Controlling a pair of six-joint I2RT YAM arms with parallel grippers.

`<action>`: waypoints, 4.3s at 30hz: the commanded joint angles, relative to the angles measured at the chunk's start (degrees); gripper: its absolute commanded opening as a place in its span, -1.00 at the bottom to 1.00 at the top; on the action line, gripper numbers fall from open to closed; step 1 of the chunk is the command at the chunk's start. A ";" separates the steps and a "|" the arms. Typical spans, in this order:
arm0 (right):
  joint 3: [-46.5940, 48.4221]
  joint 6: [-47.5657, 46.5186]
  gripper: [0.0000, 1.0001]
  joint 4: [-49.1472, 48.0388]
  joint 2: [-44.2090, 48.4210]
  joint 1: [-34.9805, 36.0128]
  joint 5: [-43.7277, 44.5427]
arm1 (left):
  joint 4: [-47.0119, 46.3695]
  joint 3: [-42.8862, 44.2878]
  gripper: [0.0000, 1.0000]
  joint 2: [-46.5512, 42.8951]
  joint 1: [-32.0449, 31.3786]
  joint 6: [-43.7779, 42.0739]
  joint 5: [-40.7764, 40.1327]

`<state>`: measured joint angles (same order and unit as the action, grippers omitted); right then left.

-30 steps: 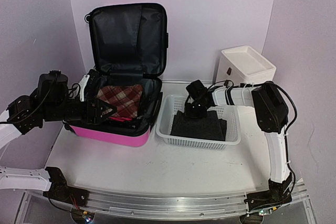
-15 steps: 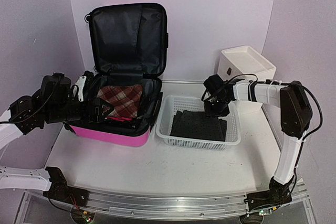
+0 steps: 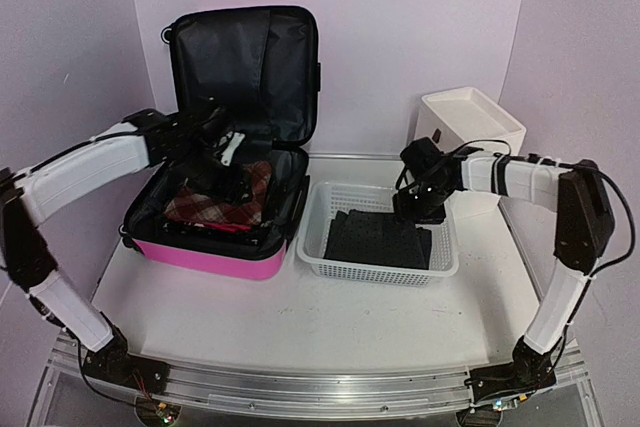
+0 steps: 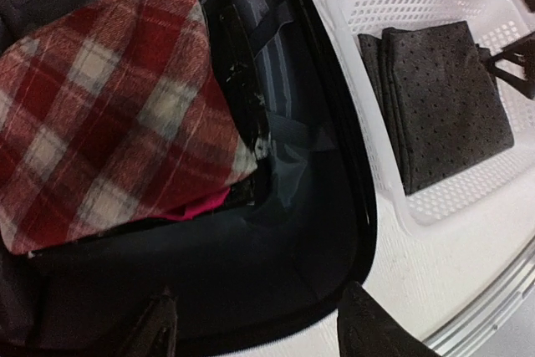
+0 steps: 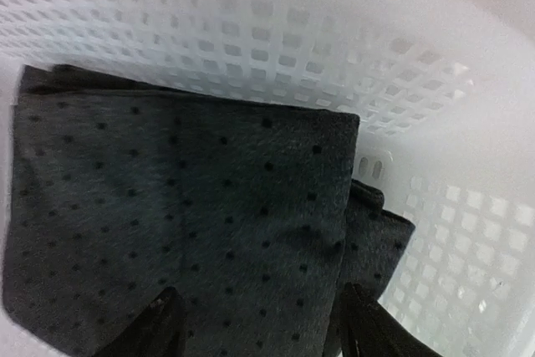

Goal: Open, take out, and arrange the luggage

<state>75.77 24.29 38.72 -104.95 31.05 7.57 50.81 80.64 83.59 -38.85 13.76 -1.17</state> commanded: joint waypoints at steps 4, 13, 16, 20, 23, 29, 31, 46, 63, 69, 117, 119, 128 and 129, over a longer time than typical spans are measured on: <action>-3.23 3.88 0.33 -0.53 13.89 1.67 -10.29 | 11.69 24.06 0.07 22.46 -2.46 -14.51 -8.42; -5.98 4.15 0.33 -0.75 20.03 2.17 -11.51 | 15.38 29.96 -0.16 35.04 -4.81 -21.15 -13.97; -6.54 4.09 0.34 -0.88 20.97 2.17 -11.29 | 15.36 29.66 -0.15 37.90 -5.13 -21.73 -17.02; -7.02 4.63 0.33 -1.53 21.27 2.25 -12.21 | 15.28 29.00 -0.14 39.81 -5.43 -21.40 -23.78; -7.04 5.22 0.33 -2.04 21.07 2.39 -13.09 | 15.06 28.49 -0.13 40.44 -5.60 -21.04 -27.21; -4.86 7.07 0.33 -3.59 18.20 4.69 -14.17 | 13.91 26.95 -0.27 40.41 -5.89 -21.19 -33.12; -2.94 9.34 0.33 -5.01 15.58 5.66 -16.03 | 12.85 26.60 -0.54 39.61 -5.89 -21.51 -33.68; 16.59 42.77 0.87 -31.93 -8.35 7.11 -27.20 | 2.86 14.90 -1.00 17.45 -1.43 -17.97 -13.47; 55.54 61.34 0.96 -23.10 -37.83 16.14 -19.56 | 0.80 9.87 -1.00 10.26 0.18 -19.90 -8.66; 63.12 62.63 0.97 -21.76 -44.89 17.30 -19.34 | 0.85 9.37 -1.00 9.90 0.26 -20.05 -7.63; 63.99 32.76 -1.00 -14.33 -32.44 17.79 -18.78 | -0.80 -7.15 0.32 -23.04 0.79 -4.63 3.93; 58.36 33.67 -1.00 -14.25 -28.35 17.47 -17.68 | -0.91 -8.47 0.32 -23.90 0.79 -4.01 4.01; 23.34 30.14 -1.00 -14.38 -7.39 10.01 -16.33 | -1.25 -12.33 0.33 -25.88 0.79 -2.16 5.89; 20.37 29.20 -1.00 -14.44 -5.96 8.59 -16.50 | -1.44 -12.54 0.33 -25.77 0.79 -1.85 6.30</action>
<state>104.86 57.21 25.06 -119.33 45.04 -9.17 51.96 68.53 59.46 -38.20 10.13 3.44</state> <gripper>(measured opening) 0.103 0.664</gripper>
